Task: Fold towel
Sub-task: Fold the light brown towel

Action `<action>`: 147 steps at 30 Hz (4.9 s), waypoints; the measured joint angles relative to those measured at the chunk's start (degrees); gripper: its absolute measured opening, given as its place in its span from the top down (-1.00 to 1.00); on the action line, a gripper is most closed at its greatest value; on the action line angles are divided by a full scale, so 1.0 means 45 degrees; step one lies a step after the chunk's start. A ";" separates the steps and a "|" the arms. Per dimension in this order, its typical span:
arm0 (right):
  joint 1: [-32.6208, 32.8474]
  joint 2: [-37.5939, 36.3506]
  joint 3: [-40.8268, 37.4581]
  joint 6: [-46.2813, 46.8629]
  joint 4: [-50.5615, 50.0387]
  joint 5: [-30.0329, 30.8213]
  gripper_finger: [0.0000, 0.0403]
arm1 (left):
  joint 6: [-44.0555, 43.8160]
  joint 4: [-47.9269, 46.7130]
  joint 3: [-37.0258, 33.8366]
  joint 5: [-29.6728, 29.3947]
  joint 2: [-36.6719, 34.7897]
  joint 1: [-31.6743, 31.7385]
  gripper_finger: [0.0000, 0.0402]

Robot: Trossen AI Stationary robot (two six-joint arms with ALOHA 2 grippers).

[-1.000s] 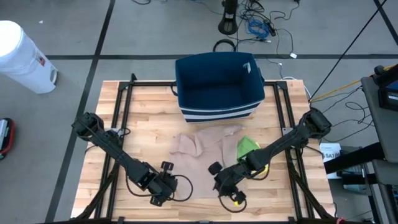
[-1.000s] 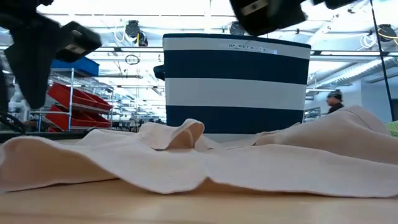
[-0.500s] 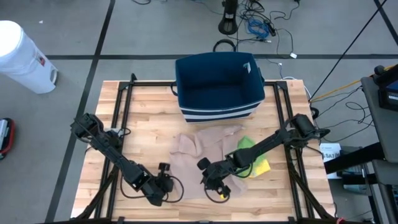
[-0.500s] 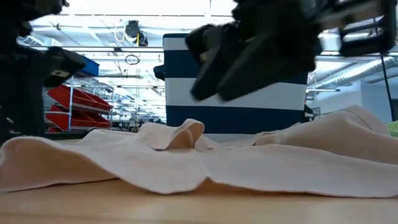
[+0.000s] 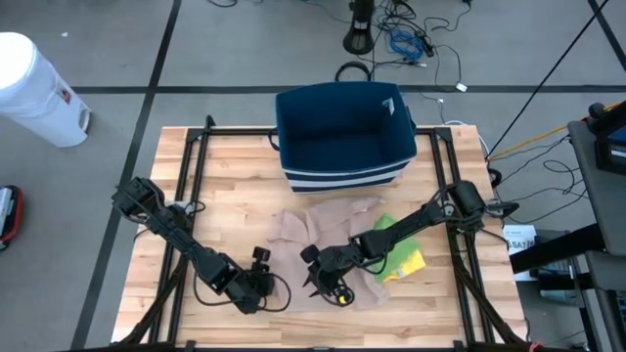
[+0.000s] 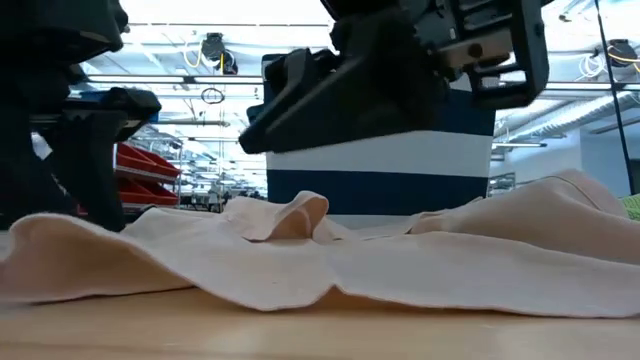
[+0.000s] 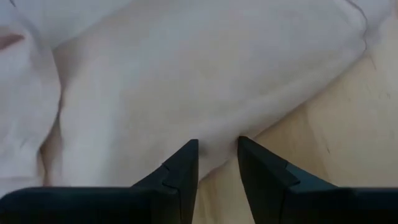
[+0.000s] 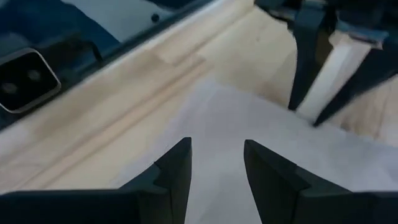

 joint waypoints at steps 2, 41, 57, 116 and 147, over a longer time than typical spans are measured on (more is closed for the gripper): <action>-0.0099 0.0000 0.0000 0.0012 0.0206 -0.0455 0.33 | 0.0291 0.0142 0.0000 0.0008 0.0000 0.0141 0.41; -0.1092 0.1875 0.0027 -0.0202 0.0676 -0.0817 0.96 | 0.1230 0.0413 0.0056 0.0302 -0.0005 0.1096 0.41; -0.1114 -0.0706 -0.0003 -0.0864 -0.1282 -0.0441 1.00 | 0.1495 0.0059 0.0520 -0.0791 -0.1447 0.0554 0.41; 0.0579 -0.0427 0.0010 -0.0431 -0.3517 0.0628 0.59 | 0.1556 0.2021 0.0364 0.1862 -0.0219 0.1354 0.41; 0.0572 -0.1744 0.0005 -0.0758 -0.5461 0.2713 1.00 | 0.3261 0.3824 0.0379 0.0715 0.1506 0.1374 0.06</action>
